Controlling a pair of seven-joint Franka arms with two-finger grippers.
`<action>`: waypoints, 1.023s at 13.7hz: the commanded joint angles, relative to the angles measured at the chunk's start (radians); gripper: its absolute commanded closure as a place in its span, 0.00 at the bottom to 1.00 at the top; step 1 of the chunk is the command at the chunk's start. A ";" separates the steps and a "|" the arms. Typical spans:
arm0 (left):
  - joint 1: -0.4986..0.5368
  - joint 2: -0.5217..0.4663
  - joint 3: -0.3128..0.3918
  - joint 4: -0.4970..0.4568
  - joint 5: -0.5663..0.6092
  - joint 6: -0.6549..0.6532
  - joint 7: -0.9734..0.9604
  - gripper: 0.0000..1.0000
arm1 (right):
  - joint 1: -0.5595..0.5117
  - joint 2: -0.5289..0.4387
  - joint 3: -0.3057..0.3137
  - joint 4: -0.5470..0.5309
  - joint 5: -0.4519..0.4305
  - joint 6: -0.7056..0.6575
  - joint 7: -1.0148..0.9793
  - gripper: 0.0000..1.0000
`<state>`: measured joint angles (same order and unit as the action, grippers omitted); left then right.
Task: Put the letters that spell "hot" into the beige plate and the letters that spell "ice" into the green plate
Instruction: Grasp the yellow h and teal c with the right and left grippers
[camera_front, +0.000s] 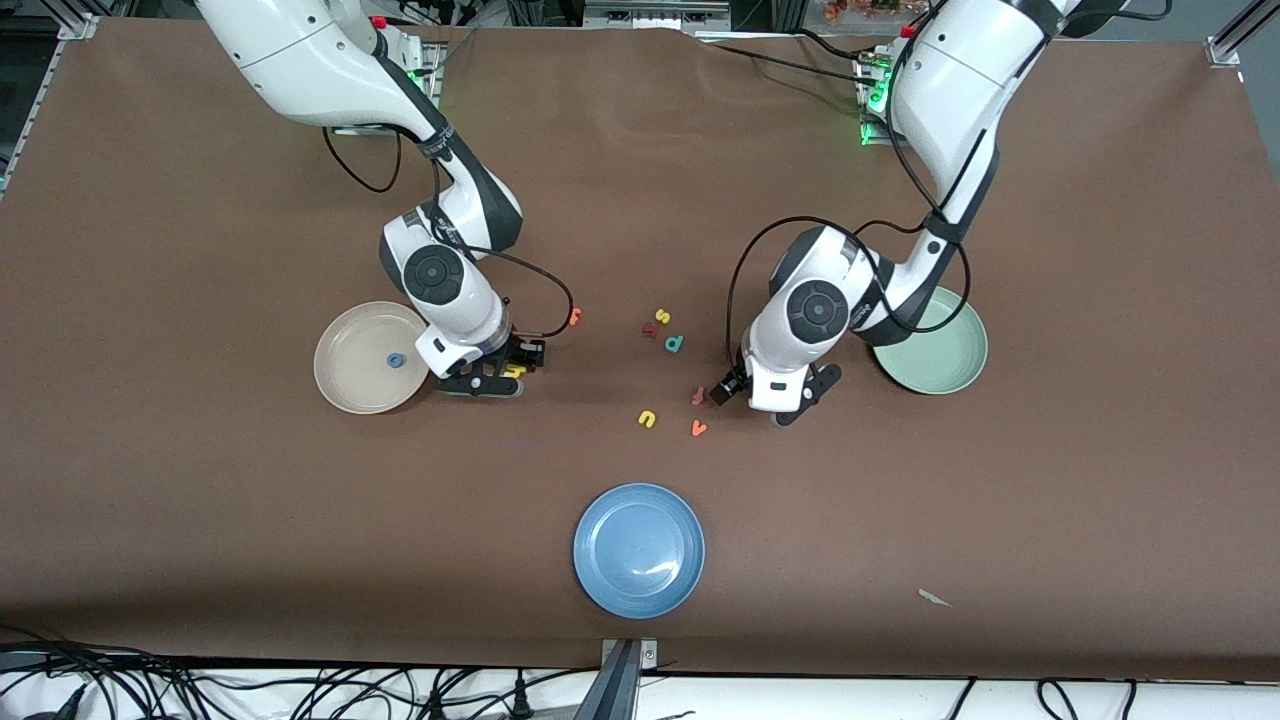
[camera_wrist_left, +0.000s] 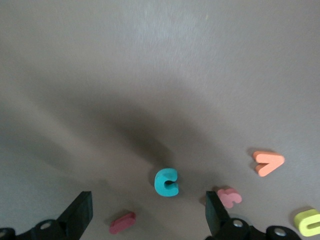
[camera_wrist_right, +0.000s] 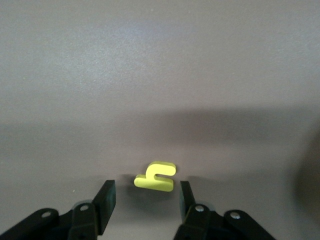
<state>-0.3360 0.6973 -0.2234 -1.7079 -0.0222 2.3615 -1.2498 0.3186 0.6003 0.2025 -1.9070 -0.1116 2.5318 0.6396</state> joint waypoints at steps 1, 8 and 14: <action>-0.021 0.030 0.015 0.031 -0.007 0.033 -0.014 0.08 | 0.025 0.032 -0.025 0.022 0.001 0.027 0.015 0.40; -0.021 0.048 0.015 0.033 0.038 0.048 -0.003 0.28 | 0.039 0.045 -0.043 0.022 -0.020 0.042 0.011 0.49; -0.021 0.056 0.015 0.033 0.038 0.050 -0.002 0.40 | 0.039 0.047 -0.043 0.020 -0.049 0.042 0.008 0.84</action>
<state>-0.3453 0.7325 -0.2199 -1.7005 -0.0047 2.4110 -1.2514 0.3429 0.6216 0.1690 -1.9044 -0.1396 2.5619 0.6417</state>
